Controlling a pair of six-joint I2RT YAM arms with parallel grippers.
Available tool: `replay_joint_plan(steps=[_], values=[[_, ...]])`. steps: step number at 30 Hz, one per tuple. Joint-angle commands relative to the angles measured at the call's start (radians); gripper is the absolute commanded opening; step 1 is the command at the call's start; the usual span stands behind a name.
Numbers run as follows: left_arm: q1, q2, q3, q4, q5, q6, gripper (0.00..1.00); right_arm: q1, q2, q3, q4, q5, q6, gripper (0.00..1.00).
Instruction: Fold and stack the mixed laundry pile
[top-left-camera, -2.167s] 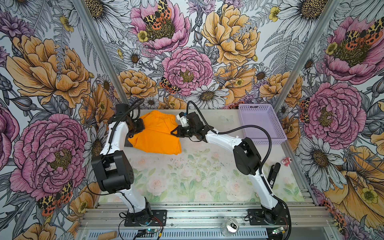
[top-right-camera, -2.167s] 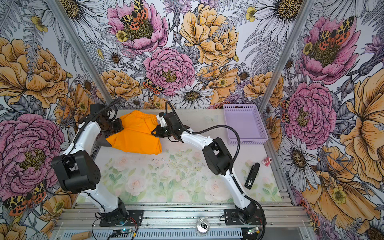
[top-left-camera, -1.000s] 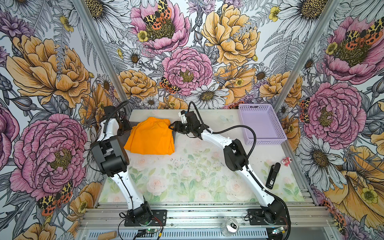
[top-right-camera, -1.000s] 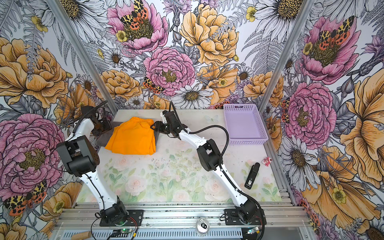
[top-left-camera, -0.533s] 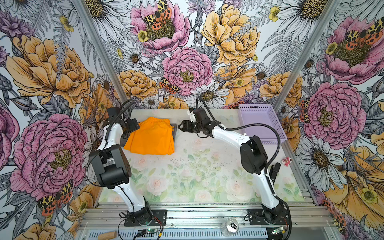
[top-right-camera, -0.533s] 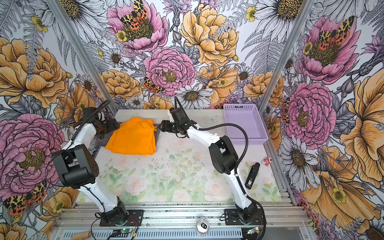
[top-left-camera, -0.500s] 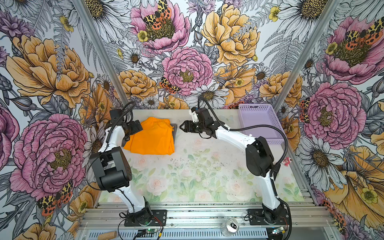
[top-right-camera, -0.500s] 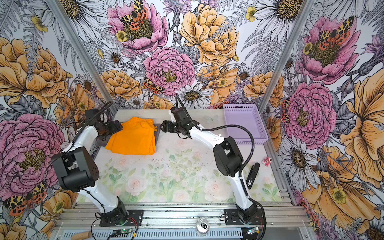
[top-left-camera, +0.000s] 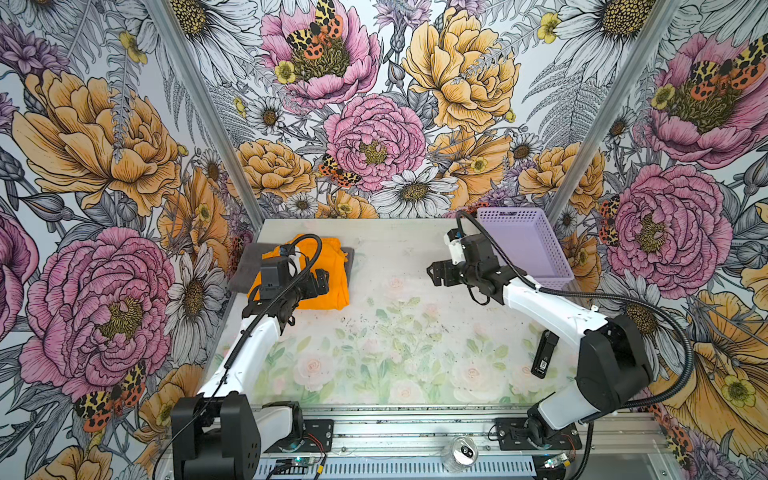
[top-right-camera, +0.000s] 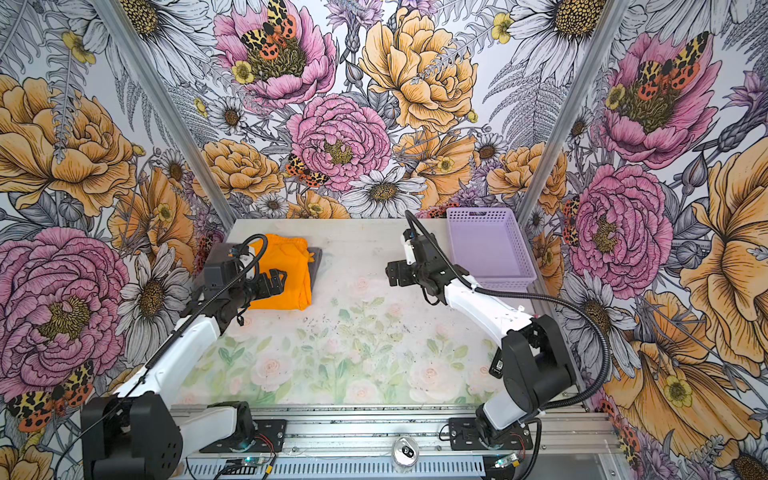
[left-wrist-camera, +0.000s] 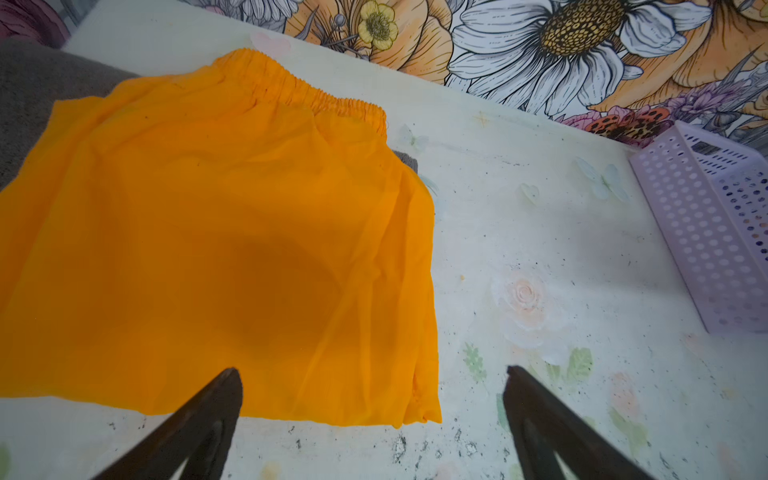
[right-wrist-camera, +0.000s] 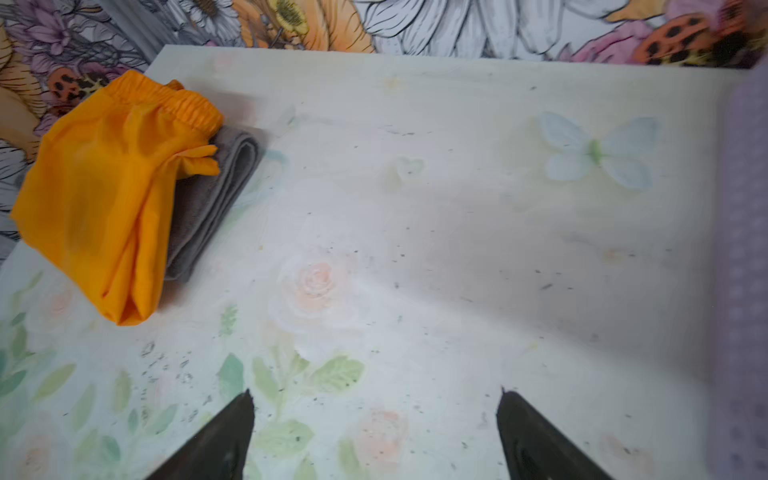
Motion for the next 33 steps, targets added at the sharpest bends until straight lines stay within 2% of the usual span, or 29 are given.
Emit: replay_joint_plan(steps=[1, 8, 12, 16, 20, 27, 29, 33], values=[[-0.032, -0.053, -0.072, 0.158, -0.091, 0.021, 0.99, -0.066, -0.099, -0.103, 0.04, 0.128, -0.103, 0.95], [-0.051, -0.049, -0.198, 0.364, -0.164, 0.068, 0.99, -0.251, -0.262, -0.43, 0.347, 0.224, -0.145, 0.98], [-0.042, 0.018, -0.212, 0.441, -0.157, 0.092, 0.99, -0.323, -0.265, -0.55, 0.511, 0.288, -0.18, 1.0], [-0.018, 0.045, -0.246, 0.546, -0.15, 0.09, 0.99, -0.386, -0.248, -0.64, 0.676, 0.279, -0.179, 1.0], [-0.007, 0.091, -0.284, 0.68, -0.165, 0.117, 0.99, -0.396, -0.195, -0.675, 0.846, 0.27, -0.181, 1.0], [-0.02, 0.243, -0.311, 0.894, -0.206, 0.155, 0.99, -0.415, -0.075, -0.66, 1.007, 0.239, -0.173, 1.0], [-0.023, 0.252, -0.301, 0.892, -0.216, 0.176, 0.99, -0.414, -0.033, -0.683, 1.09, 0.231, -0.174, 1.0], [0.006, 0.306, -0.332, 1.021, -0.195, 0.165, 0.99, -0.408, 0.014, -0.704, 1.172, 0.253, -0.174, 1.0]])
